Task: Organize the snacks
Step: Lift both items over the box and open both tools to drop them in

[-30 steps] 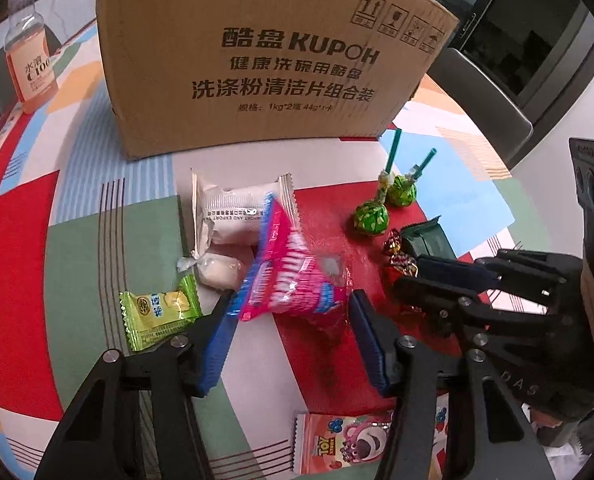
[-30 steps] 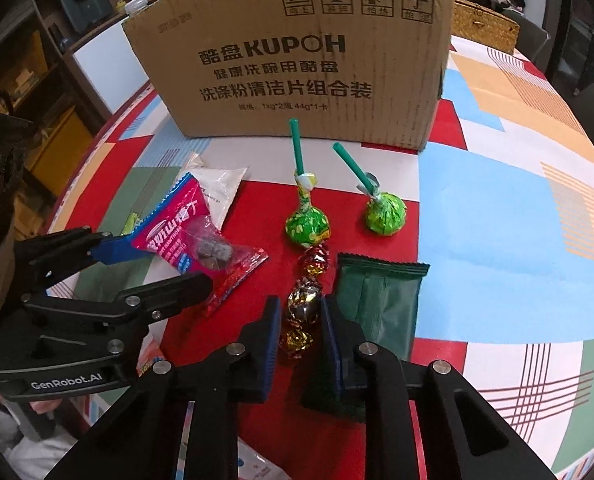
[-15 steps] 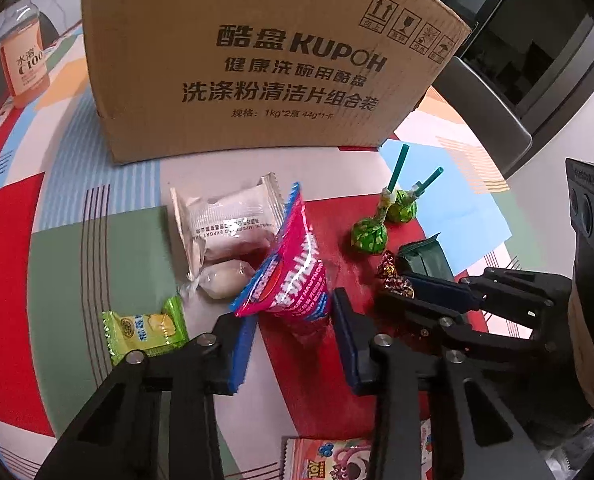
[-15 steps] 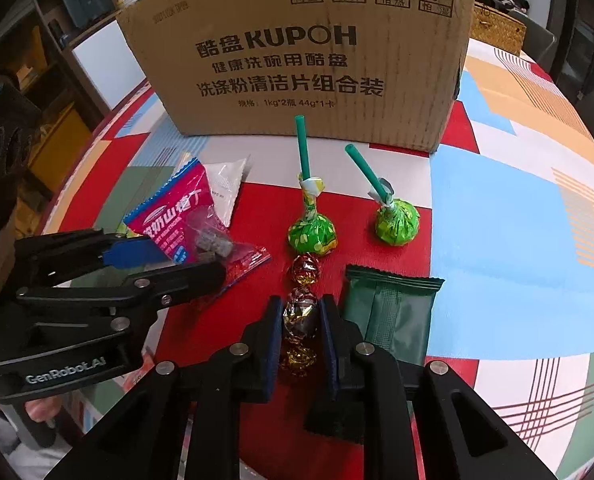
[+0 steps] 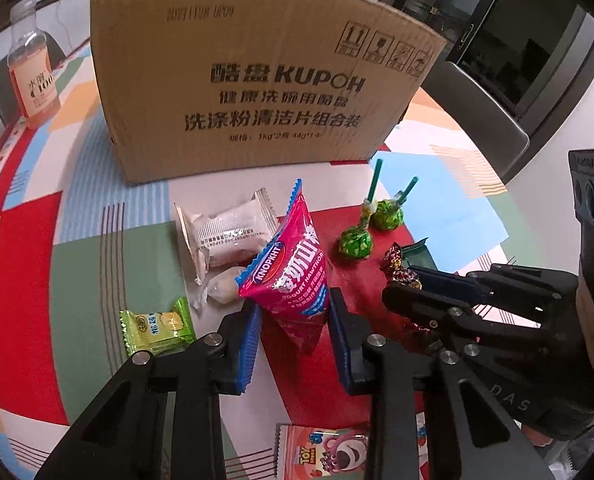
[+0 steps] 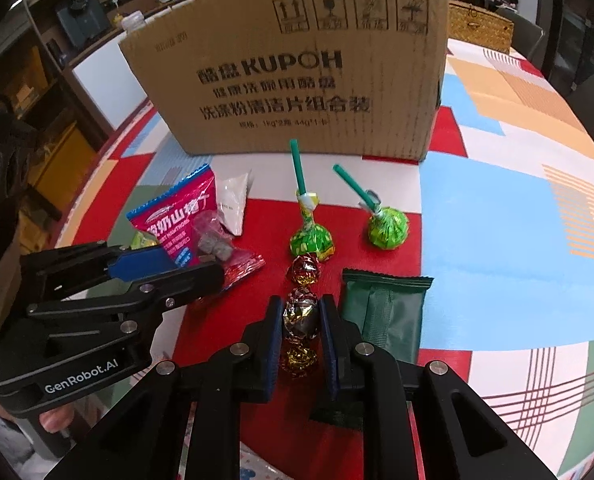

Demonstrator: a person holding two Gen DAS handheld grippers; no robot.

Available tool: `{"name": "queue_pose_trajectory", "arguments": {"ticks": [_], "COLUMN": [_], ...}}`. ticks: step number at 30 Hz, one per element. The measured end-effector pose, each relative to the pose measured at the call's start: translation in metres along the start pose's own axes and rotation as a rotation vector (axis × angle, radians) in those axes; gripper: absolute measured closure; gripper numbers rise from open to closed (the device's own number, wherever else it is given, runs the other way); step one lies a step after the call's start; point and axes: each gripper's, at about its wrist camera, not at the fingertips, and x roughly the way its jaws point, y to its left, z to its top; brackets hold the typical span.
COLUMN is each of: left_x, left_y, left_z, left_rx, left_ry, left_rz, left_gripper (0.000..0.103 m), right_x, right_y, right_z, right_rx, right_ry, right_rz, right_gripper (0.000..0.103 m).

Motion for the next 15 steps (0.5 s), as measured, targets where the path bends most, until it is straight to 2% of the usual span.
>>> {"name": "queue_pose_trajectory", "arguments": {"ticks": [5, 15], "left_x": [-0.011, -0.047], "left_y": [-0.003, -0.009], "left_z": [0.000, 0.012], "left_rx": [0.007, 0.031], "left_ry": [-0.027, -0.135], "left_rz": [0.008, 0.036], "left_gripper": [0.071, 0.071], "right_x": [-0.015, -0.045], "right_y": [0.004, 0.009], "right_z": [0.001, 0.013], "right_rx": [-0.005, -0.012], "right_ry": [-0.028, -0.117], "right_rz": [0.006, 0.006], "right_gripper": [0.084, 0.084]}}
